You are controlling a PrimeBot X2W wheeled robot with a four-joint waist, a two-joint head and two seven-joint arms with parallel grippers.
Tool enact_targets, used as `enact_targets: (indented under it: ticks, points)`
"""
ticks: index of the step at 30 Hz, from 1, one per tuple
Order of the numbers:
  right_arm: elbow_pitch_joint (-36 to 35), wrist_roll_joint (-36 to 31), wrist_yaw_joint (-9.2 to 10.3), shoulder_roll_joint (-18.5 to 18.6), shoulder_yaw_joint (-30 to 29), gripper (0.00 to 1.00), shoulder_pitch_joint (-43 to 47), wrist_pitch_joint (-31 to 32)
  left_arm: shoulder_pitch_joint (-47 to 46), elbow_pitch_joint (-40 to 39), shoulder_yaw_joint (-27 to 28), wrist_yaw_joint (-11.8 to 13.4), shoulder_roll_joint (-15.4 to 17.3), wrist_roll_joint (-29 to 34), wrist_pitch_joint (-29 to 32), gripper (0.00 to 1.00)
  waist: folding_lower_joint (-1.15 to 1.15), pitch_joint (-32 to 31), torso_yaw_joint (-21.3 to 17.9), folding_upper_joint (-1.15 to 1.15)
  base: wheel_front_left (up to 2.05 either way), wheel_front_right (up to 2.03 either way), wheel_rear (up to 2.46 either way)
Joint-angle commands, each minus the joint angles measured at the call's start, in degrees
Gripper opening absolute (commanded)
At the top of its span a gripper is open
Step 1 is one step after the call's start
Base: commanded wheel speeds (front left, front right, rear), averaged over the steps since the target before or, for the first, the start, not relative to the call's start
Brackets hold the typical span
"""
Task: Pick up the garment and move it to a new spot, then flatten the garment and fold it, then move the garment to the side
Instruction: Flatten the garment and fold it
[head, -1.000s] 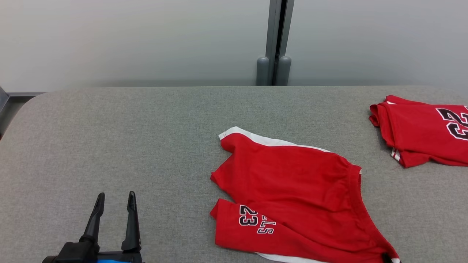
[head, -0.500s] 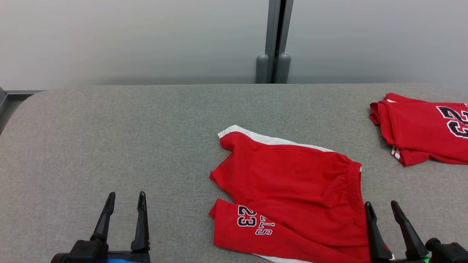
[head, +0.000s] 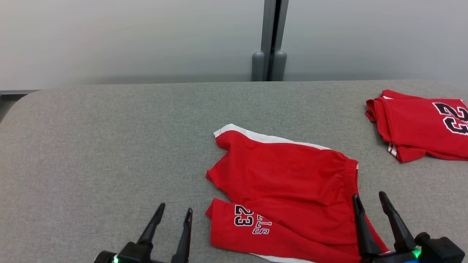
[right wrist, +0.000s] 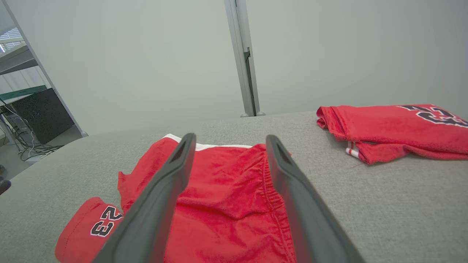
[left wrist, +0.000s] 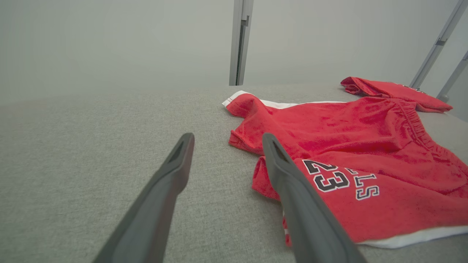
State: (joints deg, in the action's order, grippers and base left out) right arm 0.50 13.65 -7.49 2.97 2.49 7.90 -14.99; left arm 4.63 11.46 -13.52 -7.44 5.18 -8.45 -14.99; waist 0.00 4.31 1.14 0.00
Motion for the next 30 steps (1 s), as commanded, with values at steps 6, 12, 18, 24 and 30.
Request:
enact_targets:
  ticks: [6,12,18,24,30]
  points:
    - [0.43,0.10,-0.02,-0.02,0.07,1.00,-0.86,-0.22,-2.56,6.34,-9.09,-0.05,3.08,-2.85,-0.26,1.00,0.00,0.77,-1.60,0.00,0.00,0.00,0.00]
    - [0.43,0.06,-0.02,-0.03,-0.25,1.00,-0.96,-0.20,-3.48,11.78,-13.91,-0.05,3.86,-4.92,-0.26,1.00,0.00,1.76,-3.08,0.00,0.00,0.00,0.00]
    - [0.27,-0.22,-0.02,-0.04,-0.14,1.00,-1.46,-0.21,-5.35,15.37,-15.98,-0.05,3.85,-6.42,-0.26,1.00,0.00,2.68,-4.10,0.00,0.00,0.00,0.00]
    - [0.36,-0.37,-0.02,-0.04,-0.34,1.00,-1.85,-0.21,-8.07,18.07,-17.79,-0.05,3.05,-7.37,-0.26,1.00,0.00,3.62,-4.58,0.00,0.00,0.00,0.00]
    - [0.60,-0.33,-0.03,-0.04,-0.61,1.00,-1.63,-0.21,-10.95,18.84,-20.57,-0.05,2.12,-9.24,-0.26,0.00,0.00,3.56,-4.31,0.00,0.00,0.00,0.00]
